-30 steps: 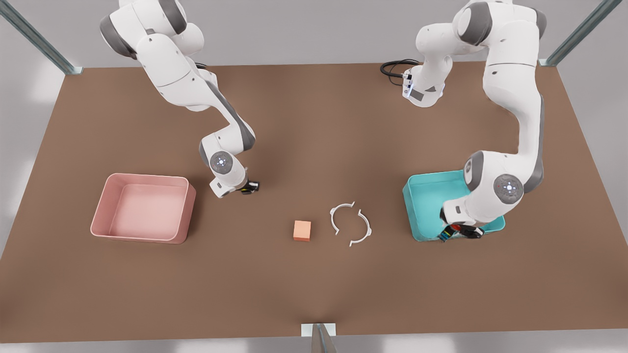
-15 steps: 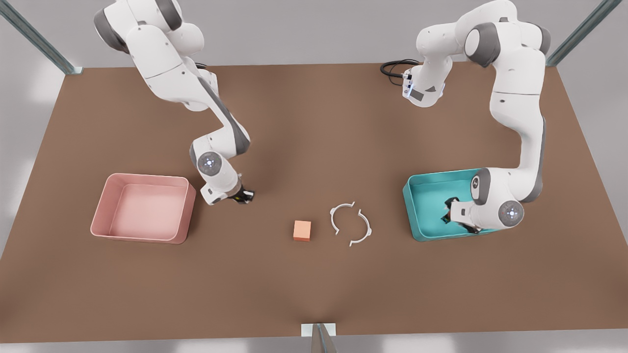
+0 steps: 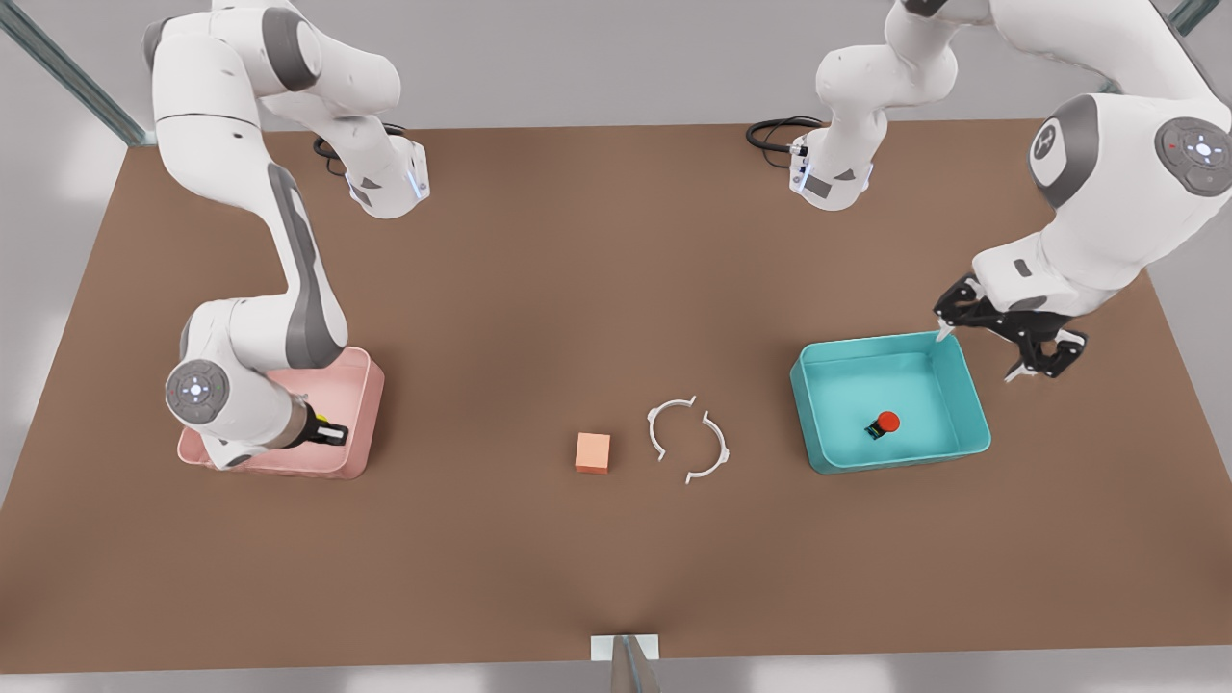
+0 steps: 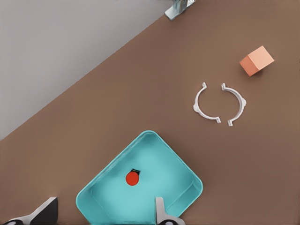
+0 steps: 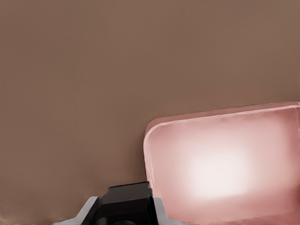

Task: Place the red button in the blue storage box with the left arm, and place the yellow button in the pink storage box with the right arm

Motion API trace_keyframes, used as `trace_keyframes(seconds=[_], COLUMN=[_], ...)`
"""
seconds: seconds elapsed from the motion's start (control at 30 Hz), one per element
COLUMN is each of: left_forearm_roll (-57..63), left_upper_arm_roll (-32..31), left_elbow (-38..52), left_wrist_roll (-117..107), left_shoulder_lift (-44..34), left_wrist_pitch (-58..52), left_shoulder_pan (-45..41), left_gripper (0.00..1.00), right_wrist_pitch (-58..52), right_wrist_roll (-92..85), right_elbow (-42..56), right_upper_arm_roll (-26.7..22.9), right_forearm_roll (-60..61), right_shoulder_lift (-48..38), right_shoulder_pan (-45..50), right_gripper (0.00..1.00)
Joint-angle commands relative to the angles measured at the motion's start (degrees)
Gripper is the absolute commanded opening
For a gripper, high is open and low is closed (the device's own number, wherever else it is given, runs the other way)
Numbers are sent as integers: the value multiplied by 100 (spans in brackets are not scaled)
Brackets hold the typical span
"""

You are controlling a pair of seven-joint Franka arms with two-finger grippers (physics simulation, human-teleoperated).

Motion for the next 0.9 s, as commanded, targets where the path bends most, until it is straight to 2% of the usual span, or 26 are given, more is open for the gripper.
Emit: trace_keyframes(seconds=[0.0,0.07,0.17,0.23,0.27,0.43,0.53,0.57,0.63,0.7,0.87], left_forearm_roll=[-34,-17,-210,-201,-201,-201,-201,-201,-201,-201,-201], left_upper_arm_roll=[194,825,915,906,906,906,898,898,898,898,898], left_elbow=[-18,0,35,175,369,492,492,492,492,492,492], left_wrist_roll=[-3743,-4007,-4042,-4024,-4016,-3998,-3998,-3998,-3998,-3998,-3998], left_shoulder_lift=[-85,-59,30,249,425,583,566,574,574,574,574], left_wrist_pitch=[-509,-482,-333,-289,-289,-298,-333,-324,-306,-306,-306], left_shoulder_pan=[-294,-952,-997,-1006,-997,-997,-997,-997,-997,-997,-997], left_gripper=[100,100,100,100,100,100,100,100,100,100,100], right_wrist_pitch=[-875,-752,-269,-224,-224,-242,-471,-593,-1155,-1349,-1552], right_wrist_roll=[-2131,-2140,-2429,-2439,-2447,-2474,-2316,-2298,-1887,-1112,-1059], right_elbow=[-323,-702,-1035,-1106,-1106,-1062,923,1249,1205,1215,1179], right_upper_arm_roll=[0,9,9,9,9,9,281,422,536,413,387], right_forearm_roll=[-47,-47,-56,-56,-56,-56,76,58,120,-151,-144], right_shoulder_lift=[-166,-271,-236,-210,-210,-210,-289,-534,-1097,-1458,-1203], right_shoulder_pan=[-60,-227,-491,-517,-517,-553,-500,-491,-491,-131,-96], right_gripper=[47,47,48,91,100,100,100,100,100,100,100])
